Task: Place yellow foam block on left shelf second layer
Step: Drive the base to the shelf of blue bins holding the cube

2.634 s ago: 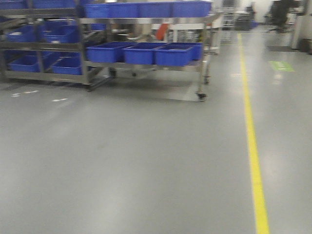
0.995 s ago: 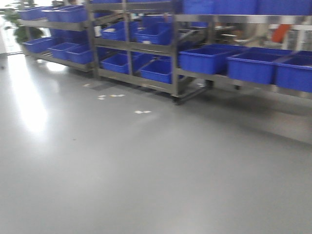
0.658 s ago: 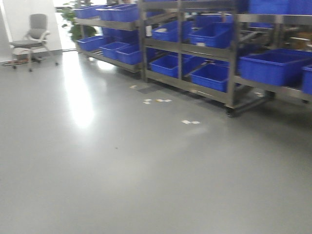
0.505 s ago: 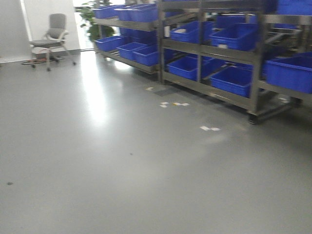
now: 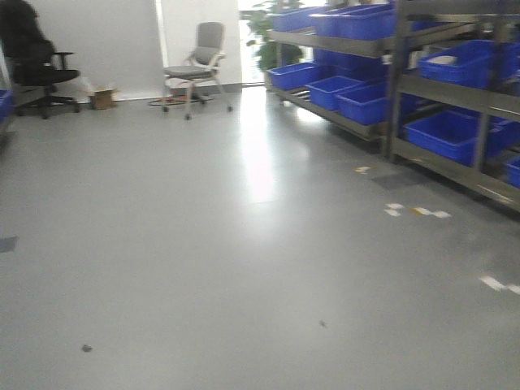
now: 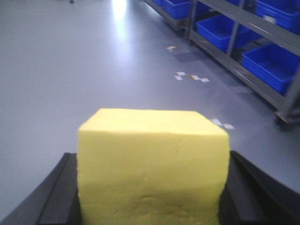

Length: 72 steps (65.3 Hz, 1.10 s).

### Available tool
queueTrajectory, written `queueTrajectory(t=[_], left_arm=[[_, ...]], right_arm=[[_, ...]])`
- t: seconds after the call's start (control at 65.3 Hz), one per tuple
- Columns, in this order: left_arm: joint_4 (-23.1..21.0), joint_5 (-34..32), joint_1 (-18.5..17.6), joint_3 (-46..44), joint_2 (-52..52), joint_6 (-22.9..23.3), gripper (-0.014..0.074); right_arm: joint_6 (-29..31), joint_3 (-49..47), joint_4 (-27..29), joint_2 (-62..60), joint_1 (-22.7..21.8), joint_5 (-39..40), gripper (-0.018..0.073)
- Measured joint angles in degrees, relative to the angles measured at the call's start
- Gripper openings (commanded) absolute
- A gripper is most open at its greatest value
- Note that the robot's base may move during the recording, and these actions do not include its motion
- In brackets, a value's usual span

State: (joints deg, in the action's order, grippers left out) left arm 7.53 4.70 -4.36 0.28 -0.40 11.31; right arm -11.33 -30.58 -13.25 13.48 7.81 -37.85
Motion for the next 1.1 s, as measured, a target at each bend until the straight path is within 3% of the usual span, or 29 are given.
queueTrajectory(t=[1.103], left_arm=[[0.00,0.00,0.00,0.00,0.00,0.00,0.0136]], right_arm=[[0.01,0.00,0.00,0.00,0.00,0.00,0.0308]])
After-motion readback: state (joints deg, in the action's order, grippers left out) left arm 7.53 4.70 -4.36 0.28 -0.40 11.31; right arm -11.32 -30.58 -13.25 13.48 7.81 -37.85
